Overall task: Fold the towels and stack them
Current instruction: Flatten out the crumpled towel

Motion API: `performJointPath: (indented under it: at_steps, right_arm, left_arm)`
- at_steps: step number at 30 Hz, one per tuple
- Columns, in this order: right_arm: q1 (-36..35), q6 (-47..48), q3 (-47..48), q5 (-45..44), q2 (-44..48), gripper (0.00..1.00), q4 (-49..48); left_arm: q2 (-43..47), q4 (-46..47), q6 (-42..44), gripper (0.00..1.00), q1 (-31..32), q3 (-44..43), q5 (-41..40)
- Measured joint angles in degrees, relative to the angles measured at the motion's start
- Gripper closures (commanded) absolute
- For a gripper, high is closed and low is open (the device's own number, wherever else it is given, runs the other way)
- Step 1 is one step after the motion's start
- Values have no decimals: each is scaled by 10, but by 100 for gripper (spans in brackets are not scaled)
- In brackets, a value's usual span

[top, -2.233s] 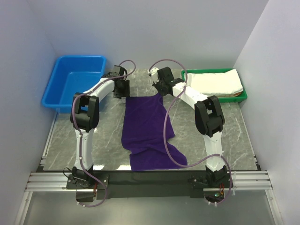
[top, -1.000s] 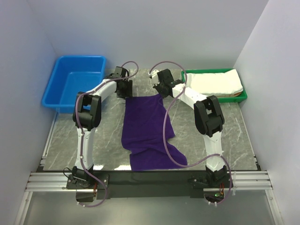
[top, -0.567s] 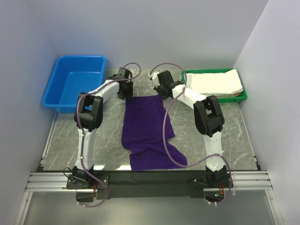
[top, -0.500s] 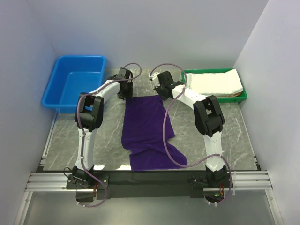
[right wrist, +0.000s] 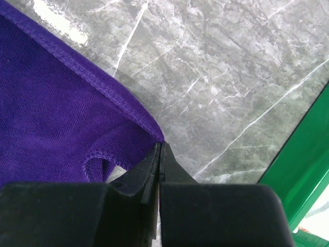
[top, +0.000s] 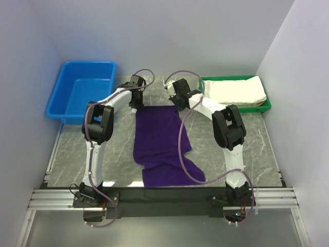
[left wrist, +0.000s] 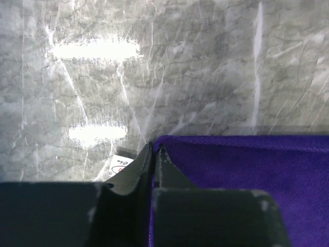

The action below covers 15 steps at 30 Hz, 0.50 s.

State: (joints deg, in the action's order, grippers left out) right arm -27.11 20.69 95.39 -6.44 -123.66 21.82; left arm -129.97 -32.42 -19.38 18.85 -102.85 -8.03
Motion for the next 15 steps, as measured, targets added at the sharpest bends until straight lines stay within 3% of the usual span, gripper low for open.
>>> performJointPath:
  at_steps: [1, 15]
  right_arm:
    - [0, 0, 0, -1, 0, 100, 0]
    - [-2, 50, 50, -90, 0, 100, -52]
  left_arm:
    - [0, 0, 1, 99, 0, 0, 0]
    - [4, 3, 7, 99, 6, -8, -40]
